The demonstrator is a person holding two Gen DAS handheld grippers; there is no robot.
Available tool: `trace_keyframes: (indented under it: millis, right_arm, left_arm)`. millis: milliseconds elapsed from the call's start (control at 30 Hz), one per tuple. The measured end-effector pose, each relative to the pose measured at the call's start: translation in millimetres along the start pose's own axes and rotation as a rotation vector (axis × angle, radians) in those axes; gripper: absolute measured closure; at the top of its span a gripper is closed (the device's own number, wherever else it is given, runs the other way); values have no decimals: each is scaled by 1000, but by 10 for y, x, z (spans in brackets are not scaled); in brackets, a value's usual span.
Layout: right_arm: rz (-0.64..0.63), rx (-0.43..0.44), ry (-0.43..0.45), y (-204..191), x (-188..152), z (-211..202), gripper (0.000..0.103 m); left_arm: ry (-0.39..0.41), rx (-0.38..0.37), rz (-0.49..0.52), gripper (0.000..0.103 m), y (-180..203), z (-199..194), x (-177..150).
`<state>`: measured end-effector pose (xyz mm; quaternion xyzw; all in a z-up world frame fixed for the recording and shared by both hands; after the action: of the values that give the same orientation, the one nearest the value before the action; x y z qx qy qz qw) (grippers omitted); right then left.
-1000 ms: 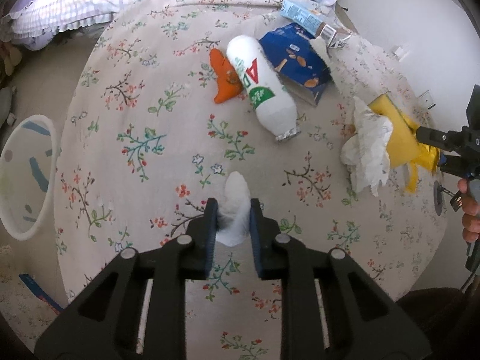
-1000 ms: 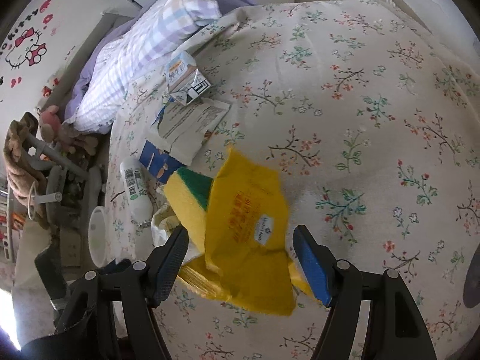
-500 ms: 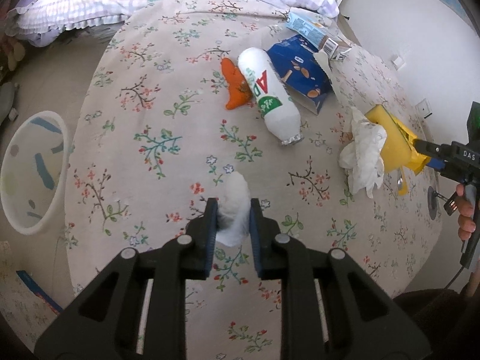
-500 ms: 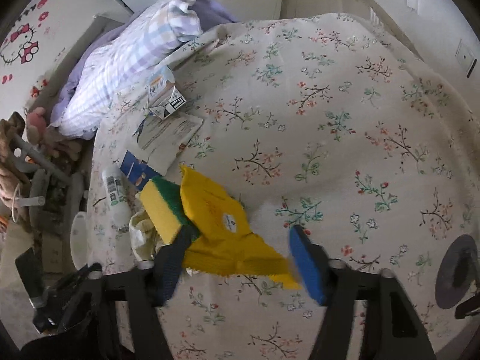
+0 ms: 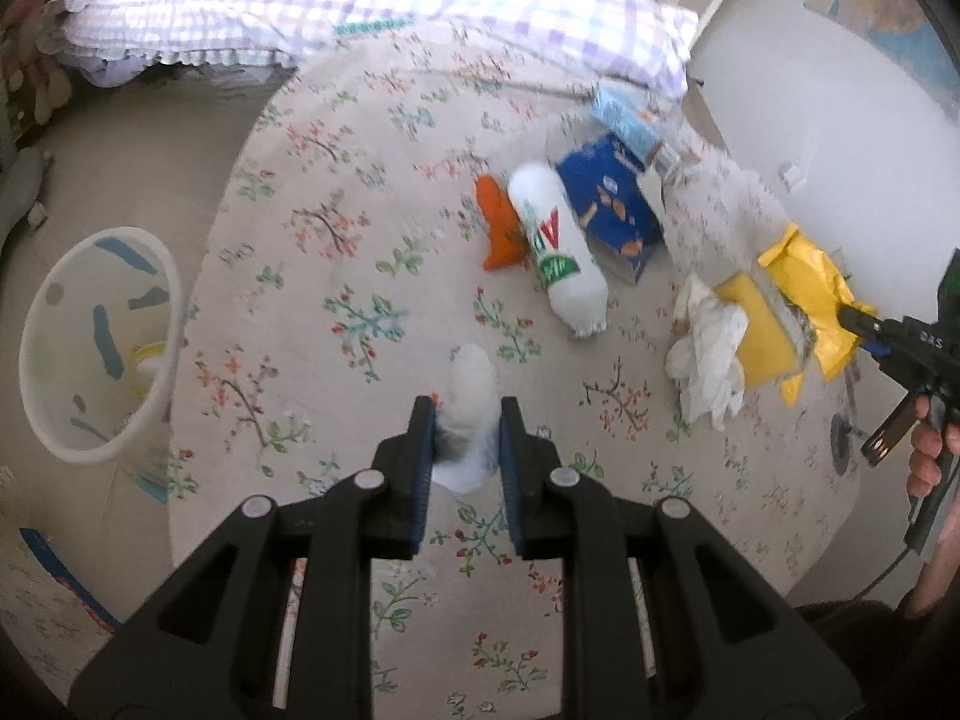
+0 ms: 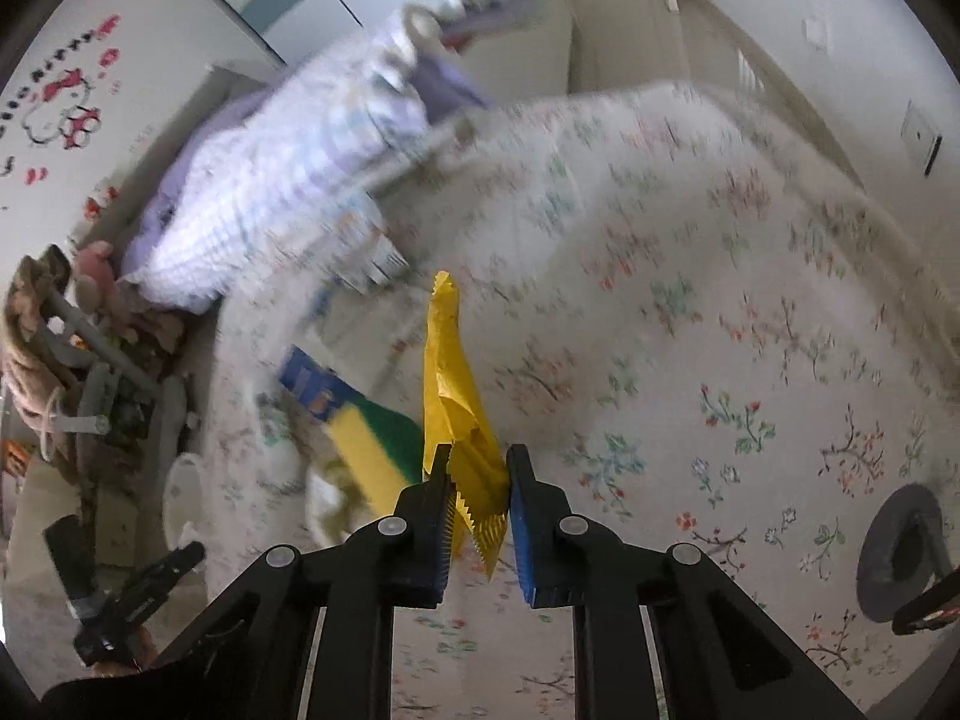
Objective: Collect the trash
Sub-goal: 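Lift the tissue with the left tool while the right tool regrips the yellow bag, then drop the tissue and yellow bag into the wastebasket with both tools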
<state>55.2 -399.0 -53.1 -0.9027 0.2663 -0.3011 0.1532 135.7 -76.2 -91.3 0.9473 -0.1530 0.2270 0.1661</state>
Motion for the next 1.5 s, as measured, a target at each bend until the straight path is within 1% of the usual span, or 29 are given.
trace_keyframes:
  millis: [133, 200, 367, 533, 700, 867, 1033, 1067, 1100, 1133, 1167, 1200, 1300, 1367, 1433, 1500]
  right_arm:
    - [-67, 66, 31, -405, 20, -109, 86]
    - [-94, 90, 25, -604, -14, -76, 86]
    - [-170, 148, -11, -1191, -165, 103, 86]
    - [-264, 182, -70, -1783, -399, 399, 86]
    - [-339, 200, -138, -2330, -637, 776, 86]
    - [-377, 228, -176, -2770, -812, 1069, 86]
    - [-392, 246, -208, -3094, -943, 1360, 86]
    - [-397, 248, -216, -3156, -971, 1420, 86]
    - [-402, 250, -221, -3203, -996, 1467, 86]
    - [-406, 253, -226, -3248, -1024, 1509, 86]
    - [-409, 255, -230, -3283, -1046, 1543, 86]
    - [-413, 258, -234, -3311, -1064, 1575, 86]
    - [-424, 268, -244, -3446, -1134, 1664, 86]
    - [-427, 279, -251, -3504, -1178, 1712, 86]
    - [-430, 286, -257, -3576, -1217, 1775, 86]
    - [-430, 296, -268, -3654, -1282, 1852, 86]
  left_arm:
    - [42, -1, -42, 81, -161, -138, 92]
    - [59, 7, -61, 81, -264, -198, 125]
    - [99, 56, -111, 81, -620, -321, 179]
    - [134, 107, -156, 81, -1034, -411, 196]
    - [139, 148, -196, 81, -1430, -392, 187]
    - [141, 186, -237, 81, -1801, -310, 197]
    - [140, 229, -255, 79, -2024, -252, 230]
    - [134, 235, -265, 71, -2060, -247, 226]
    - [119, 239, -279, 55, -2095, -239, 211]
    - [113, 259, -292, 45, -2142, -253, 194]
    - [118, 279, -298, 30, -2185, -281, 191]
    - [126, 298, -298, 24, -2224, -314, 189]
    - [122, 375, -299, 17, -2371, -441, 117]
    - [124, 398, -298, 16, -2451, -509, 55]
    - [127, 419, -284, 12, -2502, -566, -1]
    - [136, 456, -262, 7, -2557, -649, -71]
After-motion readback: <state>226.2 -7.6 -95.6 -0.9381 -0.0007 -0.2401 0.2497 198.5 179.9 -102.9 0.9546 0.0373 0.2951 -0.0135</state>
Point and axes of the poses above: each gripper's, at about its wrist camera, not at the fingertips, and z roughly the way its jaws point, y to its right, x to its top, the point moved 9 cm from there along z, roughly the way its jaws point, and after that the axes turned 3 degrees about y, right-handed, at the moved point
